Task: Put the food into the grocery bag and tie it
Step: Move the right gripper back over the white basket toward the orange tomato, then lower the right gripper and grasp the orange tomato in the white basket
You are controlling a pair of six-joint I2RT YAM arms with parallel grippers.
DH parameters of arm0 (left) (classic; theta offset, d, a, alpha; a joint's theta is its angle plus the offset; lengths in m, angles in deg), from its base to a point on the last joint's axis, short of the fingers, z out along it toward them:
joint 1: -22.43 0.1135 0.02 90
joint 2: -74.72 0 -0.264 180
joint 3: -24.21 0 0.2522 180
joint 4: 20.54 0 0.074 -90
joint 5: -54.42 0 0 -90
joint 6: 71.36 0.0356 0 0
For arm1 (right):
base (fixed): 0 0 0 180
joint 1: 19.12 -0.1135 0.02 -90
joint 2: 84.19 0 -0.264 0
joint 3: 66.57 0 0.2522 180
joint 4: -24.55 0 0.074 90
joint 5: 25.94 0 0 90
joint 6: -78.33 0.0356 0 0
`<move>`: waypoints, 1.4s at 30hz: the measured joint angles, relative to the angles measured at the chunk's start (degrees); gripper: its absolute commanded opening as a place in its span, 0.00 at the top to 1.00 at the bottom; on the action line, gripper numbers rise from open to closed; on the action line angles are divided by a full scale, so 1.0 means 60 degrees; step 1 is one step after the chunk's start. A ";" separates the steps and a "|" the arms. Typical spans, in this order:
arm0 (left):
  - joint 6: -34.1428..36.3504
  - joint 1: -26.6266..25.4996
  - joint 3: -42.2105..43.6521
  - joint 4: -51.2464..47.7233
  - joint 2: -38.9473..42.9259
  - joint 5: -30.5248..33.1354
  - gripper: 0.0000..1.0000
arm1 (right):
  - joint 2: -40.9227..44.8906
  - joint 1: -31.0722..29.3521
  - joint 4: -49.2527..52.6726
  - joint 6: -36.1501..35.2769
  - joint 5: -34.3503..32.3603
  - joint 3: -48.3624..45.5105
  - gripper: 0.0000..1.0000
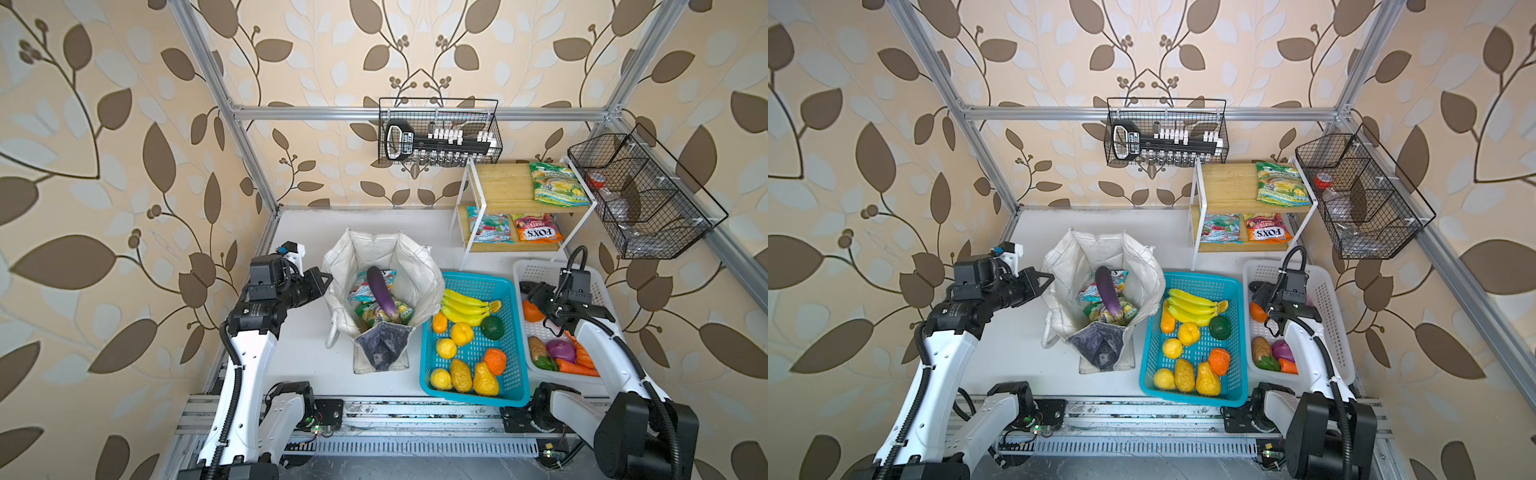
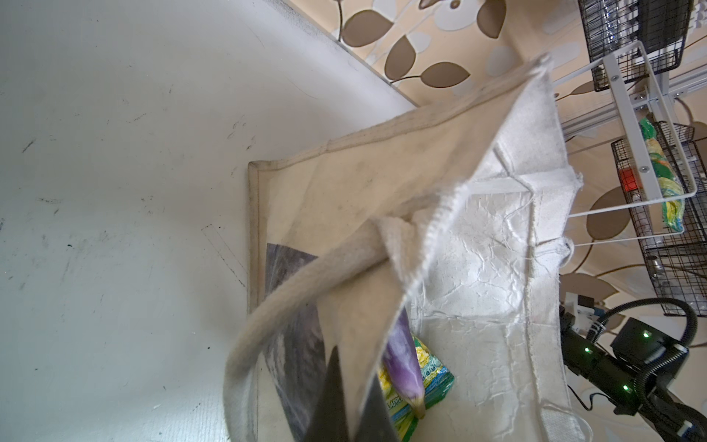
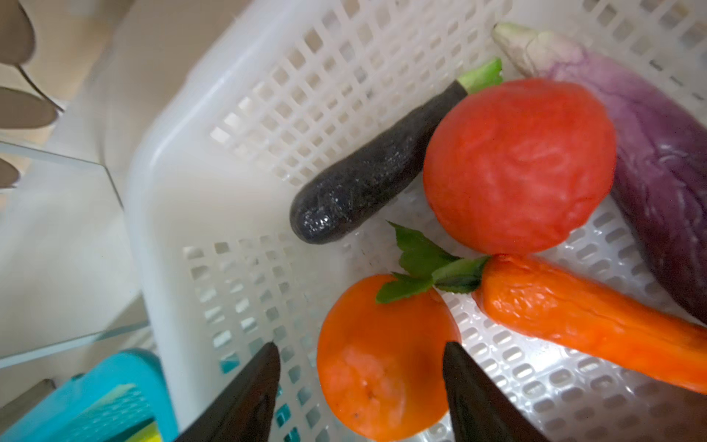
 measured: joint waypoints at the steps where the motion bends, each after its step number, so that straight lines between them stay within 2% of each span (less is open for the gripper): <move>1: 0.0000 0.0000 0.0000 0.0000 0.0000 0.0000 1.00 | 0.0018 0.0022 0.0004 -0.0007 -0.0036 0.0036 0.36; 22: 0.0000 0.0000 0.0000 0.0004 0.0000 -0.0055 1.00 | -0.1763 0.0117 -0.0138 -0.0146 0.0098 0.0277 0.21; 36: 0.0000 0.0000 0.0000 0.0004 -0.0004 -0.0055 1.00 | -0.2524 0.0164 -0.1282 -0.0058 0.0029 -0.0098 0.20; 42: 0.0000 0.0000 0.0000 0.0004 -0.0004 -0.0055 1.00 | -0.2575 0.0164 -0.1617 -0.0044 0.0058 -0.0273 0.25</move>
